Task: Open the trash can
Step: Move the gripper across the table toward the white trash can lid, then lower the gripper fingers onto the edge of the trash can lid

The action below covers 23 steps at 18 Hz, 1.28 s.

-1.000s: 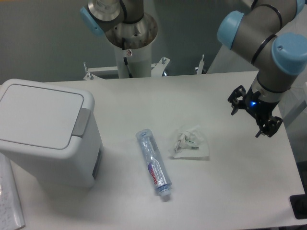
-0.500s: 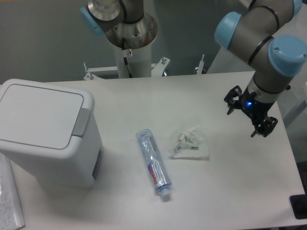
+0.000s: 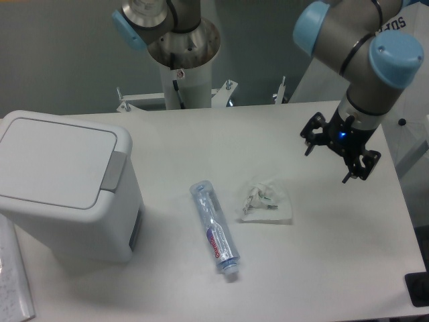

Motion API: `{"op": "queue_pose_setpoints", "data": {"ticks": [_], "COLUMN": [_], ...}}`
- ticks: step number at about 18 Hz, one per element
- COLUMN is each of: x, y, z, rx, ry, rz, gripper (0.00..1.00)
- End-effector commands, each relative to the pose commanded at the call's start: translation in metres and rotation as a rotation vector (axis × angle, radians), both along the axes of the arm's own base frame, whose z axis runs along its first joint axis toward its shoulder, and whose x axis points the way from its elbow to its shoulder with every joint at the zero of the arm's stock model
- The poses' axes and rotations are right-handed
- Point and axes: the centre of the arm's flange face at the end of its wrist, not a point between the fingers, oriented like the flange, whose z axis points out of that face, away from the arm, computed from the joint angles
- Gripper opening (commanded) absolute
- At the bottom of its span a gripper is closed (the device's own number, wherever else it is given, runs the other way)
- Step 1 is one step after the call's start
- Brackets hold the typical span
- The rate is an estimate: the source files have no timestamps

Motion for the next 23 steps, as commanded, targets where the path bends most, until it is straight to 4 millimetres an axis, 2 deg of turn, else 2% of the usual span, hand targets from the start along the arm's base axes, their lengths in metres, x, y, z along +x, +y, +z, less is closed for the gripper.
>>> {"op": "queue_pose_setpoints", "data": {"ticks": [3,6,7,12,15,18,20,23], "x": [0.018,0.03,0.035,0.075,0.108,0.138,0.158,0.182], "y": [0.023,0.032,0.033,0.061,0.086,0.098,0.11,0.118], "z": [0.006,0.019,0.03,0.06,0.071,0.085,0.088,0.081], "rx": [0.026,0.09,0.107,0.228,0.283,0.322,0.321,0.299], "ry": [-0.036,-0.075,-0.075,-0.18,-0.236,-0.281,-0.305,-0.323], "rz": [0.11,0.149,0.166,0.225,0.18,0.162,0.158,0.134], "gripper": [1.0,1.0,1.0,1.0,1.0,1.0,1.0,1.0]}}
